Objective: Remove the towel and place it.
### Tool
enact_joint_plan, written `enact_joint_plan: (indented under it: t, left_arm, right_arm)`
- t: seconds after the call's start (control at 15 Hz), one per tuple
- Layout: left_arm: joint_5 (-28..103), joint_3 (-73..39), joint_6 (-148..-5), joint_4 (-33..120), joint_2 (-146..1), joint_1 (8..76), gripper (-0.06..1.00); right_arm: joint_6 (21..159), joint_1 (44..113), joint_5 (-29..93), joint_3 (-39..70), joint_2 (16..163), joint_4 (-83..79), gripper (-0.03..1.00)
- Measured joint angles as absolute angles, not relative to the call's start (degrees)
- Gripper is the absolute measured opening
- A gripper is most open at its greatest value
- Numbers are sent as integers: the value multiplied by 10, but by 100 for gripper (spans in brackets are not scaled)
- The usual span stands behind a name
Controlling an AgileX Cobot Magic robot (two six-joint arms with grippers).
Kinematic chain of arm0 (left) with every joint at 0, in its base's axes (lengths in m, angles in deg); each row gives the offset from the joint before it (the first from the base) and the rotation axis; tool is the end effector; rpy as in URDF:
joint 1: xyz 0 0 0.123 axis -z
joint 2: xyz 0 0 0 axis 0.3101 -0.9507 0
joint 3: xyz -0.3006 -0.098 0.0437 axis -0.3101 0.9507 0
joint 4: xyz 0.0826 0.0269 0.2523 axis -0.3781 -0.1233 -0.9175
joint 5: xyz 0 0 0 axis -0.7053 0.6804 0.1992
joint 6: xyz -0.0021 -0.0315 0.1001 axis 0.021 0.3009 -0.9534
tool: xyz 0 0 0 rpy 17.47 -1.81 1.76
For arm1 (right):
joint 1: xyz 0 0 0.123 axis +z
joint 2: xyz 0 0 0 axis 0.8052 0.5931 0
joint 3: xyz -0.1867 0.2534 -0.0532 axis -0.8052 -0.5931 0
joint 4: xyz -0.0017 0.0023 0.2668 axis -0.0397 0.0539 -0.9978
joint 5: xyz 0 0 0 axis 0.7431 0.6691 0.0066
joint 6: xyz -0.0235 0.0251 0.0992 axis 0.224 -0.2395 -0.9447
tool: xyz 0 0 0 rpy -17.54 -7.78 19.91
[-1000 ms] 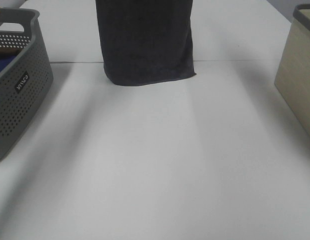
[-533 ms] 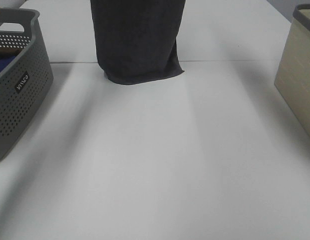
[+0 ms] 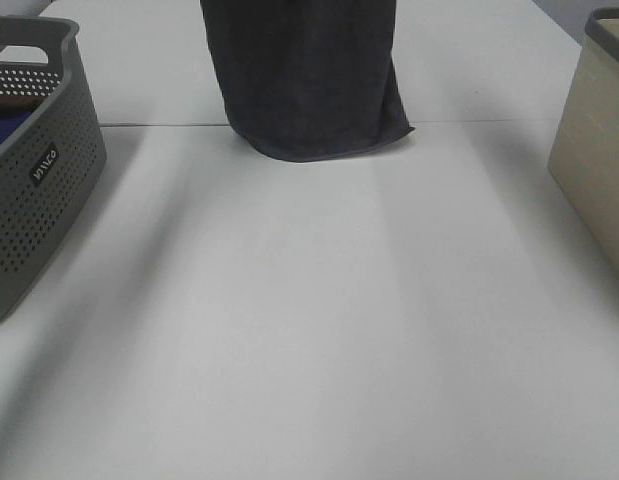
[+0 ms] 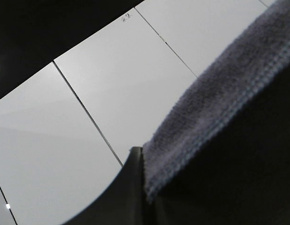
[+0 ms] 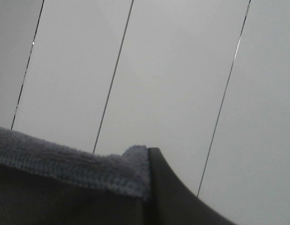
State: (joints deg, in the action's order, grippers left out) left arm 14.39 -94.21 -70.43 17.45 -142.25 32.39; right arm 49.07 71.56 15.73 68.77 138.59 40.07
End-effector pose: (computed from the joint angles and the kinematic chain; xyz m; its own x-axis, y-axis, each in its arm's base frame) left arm 0.5847 -0.1572 0.4499 0.6485 0.4918 -0.5811 -0.1447 0.8290 0.5401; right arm 0.5183 0.1755 0.5055 0.4515 -0.1520 -0.8792 -0.2517 0.9237 -0.2889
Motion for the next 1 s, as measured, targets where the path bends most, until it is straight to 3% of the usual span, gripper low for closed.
enact_joint_plan:
  t: [0.27, 0.6, 0.8, 1.0]
  left_arm:
    - [110, -942, -702, 175, -1431, 324, 0]
    - [169, -942, -700, 174, -1435, 324, 0]
    - [274, -942, -686, 177, -1435, 331, 0]
    - [530, -941, -657, 220, -1427, 344, 0]
  right_arm:
    - [491, 700, 106, 688, 1400, 401, 1]
    - [479, 700, 130, 688, 1403, 401, 1]
    - [439, 703, 253, 688, 1403, 395, 1]
    - [477, 713, 486, 688, 1394, 291, 1]
